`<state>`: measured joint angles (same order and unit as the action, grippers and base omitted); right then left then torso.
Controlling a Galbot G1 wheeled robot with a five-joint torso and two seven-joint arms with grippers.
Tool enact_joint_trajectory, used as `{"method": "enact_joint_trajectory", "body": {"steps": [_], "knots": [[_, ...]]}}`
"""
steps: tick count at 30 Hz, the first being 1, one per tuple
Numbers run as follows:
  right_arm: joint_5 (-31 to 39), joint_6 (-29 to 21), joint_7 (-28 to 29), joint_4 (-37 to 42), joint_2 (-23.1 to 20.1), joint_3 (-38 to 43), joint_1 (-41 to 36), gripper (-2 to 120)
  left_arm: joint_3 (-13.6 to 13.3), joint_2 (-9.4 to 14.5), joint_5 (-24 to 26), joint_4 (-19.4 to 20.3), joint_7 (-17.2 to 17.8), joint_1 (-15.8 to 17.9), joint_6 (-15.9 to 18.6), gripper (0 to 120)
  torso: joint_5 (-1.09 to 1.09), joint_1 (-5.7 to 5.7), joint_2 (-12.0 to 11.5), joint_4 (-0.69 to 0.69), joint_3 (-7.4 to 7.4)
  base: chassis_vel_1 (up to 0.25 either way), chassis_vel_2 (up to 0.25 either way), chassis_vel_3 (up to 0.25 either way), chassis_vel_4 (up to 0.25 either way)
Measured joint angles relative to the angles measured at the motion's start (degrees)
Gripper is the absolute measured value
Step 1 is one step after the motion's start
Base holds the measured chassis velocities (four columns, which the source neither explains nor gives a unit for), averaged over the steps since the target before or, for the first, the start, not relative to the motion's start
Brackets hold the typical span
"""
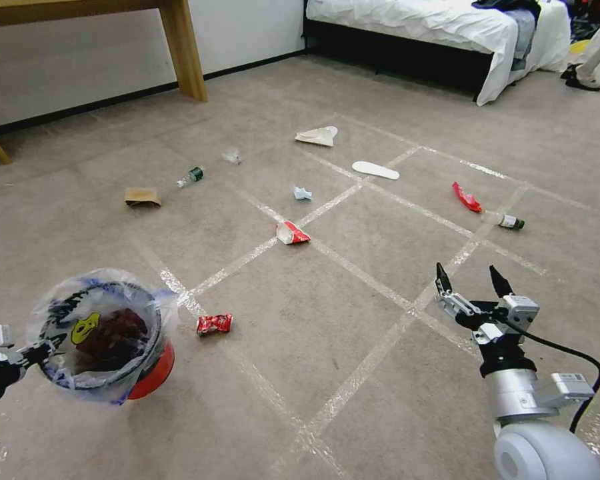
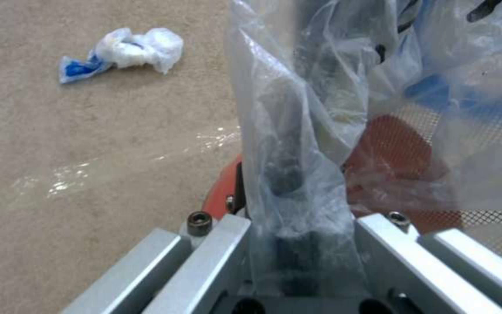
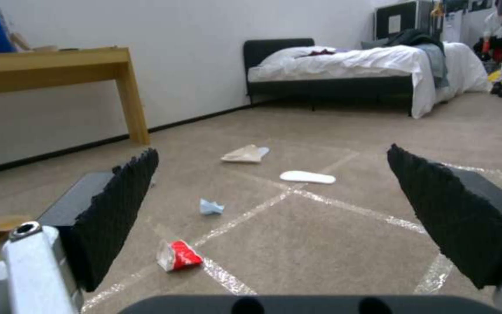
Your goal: Pick up the trash bin and place the garbage on the floor into it.
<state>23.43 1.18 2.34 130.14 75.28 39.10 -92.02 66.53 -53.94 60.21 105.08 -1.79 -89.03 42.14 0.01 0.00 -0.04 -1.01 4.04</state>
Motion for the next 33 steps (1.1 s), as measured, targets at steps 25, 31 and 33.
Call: {"method": "enact_joint_trajectory", "body": {"steps": [25, 31, 33], "knots": [[0.42, -0.13, 0.05, -0.29, 0.08, -0.15, 0.77, 100, 0.79, -0.37, -0.44, 0.47, 0.09, -0.25, 0.0, 1, 0.0, 0.0, 0.0, 0.0, 0.0, 0.038, 0.039, 0.037, 0.036], [0.46, 0.05, 0.05, -0.12, 0.23, -0.14, 0.8, 100, 0.9, -0.5, -0.44, 0.84, 0.25, -0.23, 0.0, 1, 0.0, 0.0, 0.0, 0.01, 0.0, 0.05, 0.042, 0.041, 0.051], [0.46, 0.1, 0.05, -0.12, 0.25, -0.14, 0.76, 100, 0.86, -0.57, -0.44, 0.85, 0.25, -0.19, 0.0, 1, 0.0, -0.01, 0.0, 0.0, 0.0, 0.0, 0.0, 0.0, 0.0]]}}
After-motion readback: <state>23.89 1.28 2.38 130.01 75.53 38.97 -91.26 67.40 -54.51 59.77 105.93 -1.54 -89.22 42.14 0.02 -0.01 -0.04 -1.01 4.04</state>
